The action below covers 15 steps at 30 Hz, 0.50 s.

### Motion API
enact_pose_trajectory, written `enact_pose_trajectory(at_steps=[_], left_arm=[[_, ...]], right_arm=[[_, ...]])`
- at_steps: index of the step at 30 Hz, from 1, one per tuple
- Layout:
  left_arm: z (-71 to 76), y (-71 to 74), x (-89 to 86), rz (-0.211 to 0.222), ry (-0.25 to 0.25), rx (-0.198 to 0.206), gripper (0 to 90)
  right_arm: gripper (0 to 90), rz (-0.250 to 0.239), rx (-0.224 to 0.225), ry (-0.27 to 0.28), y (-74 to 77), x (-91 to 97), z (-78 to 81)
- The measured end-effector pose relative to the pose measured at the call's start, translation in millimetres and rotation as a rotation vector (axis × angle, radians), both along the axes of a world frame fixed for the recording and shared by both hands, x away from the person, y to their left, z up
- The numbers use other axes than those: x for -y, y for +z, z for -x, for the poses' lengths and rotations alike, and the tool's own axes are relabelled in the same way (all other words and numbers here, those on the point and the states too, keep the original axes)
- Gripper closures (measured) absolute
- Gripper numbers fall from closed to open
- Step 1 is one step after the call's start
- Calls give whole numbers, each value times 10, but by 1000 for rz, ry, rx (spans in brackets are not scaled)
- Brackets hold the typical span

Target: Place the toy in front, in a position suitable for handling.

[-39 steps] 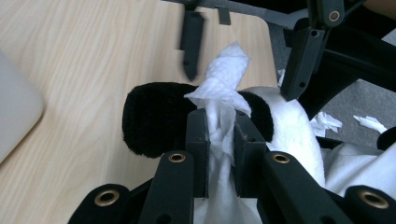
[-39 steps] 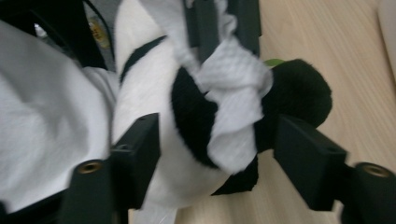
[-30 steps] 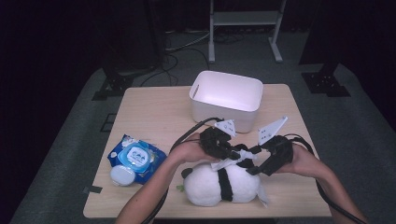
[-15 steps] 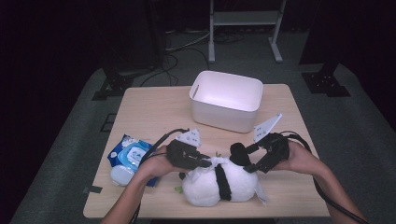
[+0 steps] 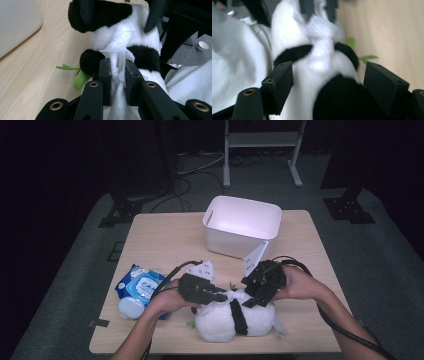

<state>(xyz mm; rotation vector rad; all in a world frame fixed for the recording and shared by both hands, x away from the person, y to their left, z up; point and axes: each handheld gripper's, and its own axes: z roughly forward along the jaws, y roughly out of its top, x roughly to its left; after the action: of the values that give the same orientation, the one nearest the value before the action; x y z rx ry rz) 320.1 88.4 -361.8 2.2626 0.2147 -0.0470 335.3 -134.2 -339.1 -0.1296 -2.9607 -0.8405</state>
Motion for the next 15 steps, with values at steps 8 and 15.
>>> enact_pose_trajectory(at_steps=[8, 15], left_arm=[[-10, 26, 22, 3, -8, 4, 781], [-61, 108, -61, 27, 16, 21, 781]], right_arm=[[349, 84, -80, 59, -189, -193, -8], [453, 82, -13, 30, -146, 21, 11]])
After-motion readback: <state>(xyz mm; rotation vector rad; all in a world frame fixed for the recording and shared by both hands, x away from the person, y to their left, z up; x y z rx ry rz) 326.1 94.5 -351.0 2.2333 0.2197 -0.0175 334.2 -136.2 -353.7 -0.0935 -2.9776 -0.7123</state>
